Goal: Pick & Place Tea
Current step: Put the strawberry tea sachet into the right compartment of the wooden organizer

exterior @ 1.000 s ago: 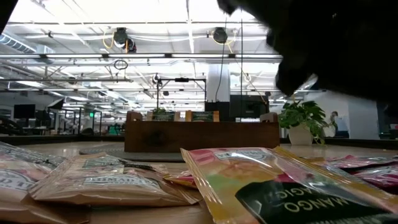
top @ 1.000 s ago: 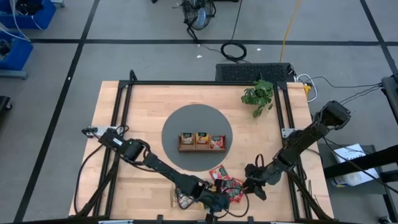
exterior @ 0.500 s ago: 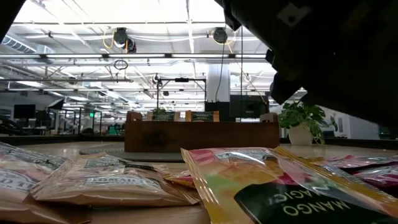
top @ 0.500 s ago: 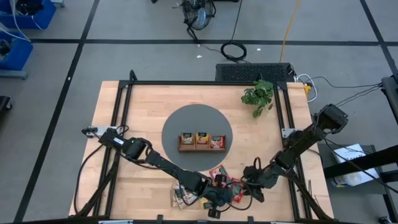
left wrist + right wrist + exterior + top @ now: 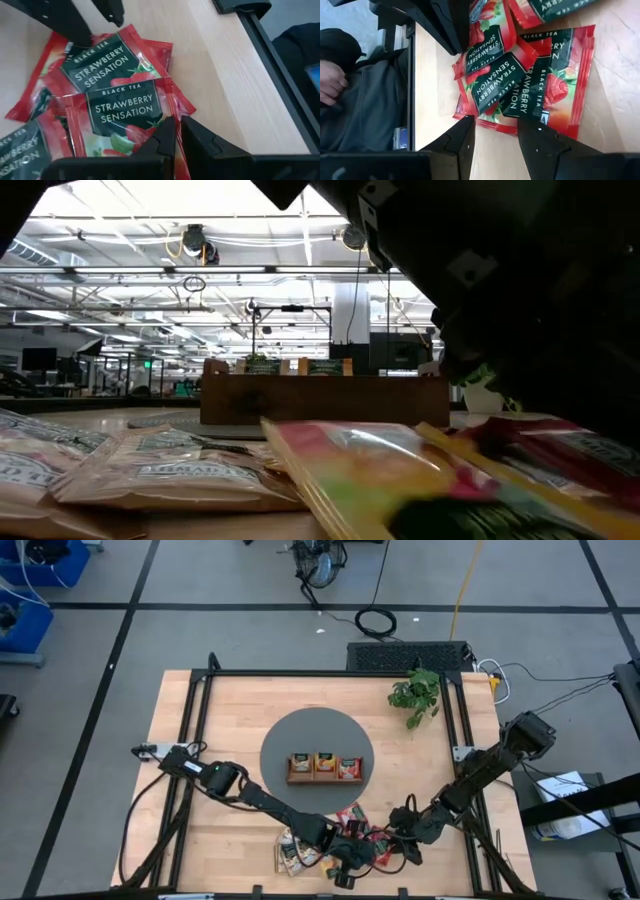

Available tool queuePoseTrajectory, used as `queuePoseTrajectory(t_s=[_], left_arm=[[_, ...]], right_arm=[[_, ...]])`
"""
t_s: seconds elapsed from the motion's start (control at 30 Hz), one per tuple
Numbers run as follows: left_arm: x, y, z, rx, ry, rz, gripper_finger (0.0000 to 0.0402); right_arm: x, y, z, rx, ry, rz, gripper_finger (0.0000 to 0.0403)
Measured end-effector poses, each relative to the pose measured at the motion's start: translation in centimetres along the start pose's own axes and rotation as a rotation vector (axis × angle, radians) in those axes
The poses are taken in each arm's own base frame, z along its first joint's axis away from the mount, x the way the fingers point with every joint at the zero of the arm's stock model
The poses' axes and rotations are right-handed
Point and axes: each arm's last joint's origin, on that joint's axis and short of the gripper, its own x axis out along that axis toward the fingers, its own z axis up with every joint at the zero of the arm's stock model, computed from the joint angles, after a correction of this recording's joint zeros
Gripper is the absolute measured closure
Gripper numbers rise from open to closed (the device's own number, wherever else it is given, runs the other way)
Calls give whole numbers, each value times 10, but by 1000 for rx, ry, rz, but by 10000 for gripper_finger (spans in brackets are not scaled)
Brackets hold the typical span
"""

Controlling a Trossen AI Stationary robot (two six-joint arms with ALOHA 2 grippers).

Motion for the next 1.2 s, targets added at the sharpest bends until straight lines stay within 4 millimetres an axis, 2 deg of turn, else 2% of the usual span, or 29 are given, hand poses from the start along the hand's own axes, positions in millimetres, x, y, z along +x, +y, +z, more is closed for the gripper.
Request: queuePoseTrajectory(t_s=[0.4, 1.03, 1.1, 1.2], left_arm=[[1, 14, 3, -9, -15, 15, 364], [7, 15, -1, 9, -18, 15, 364], [7, 15, -2, 11, -17, 16, 364], [7, 15, -1, 20, -20, 16, 364]], right_arm=[[0, -2, 8, -28, -34, 6, 266], [1, -10, 15, -48, -46, -42, 251], [1, -10, 15, -45, -43, -48, 261], [1, -11, 15, -60, -58, -67, 295]])
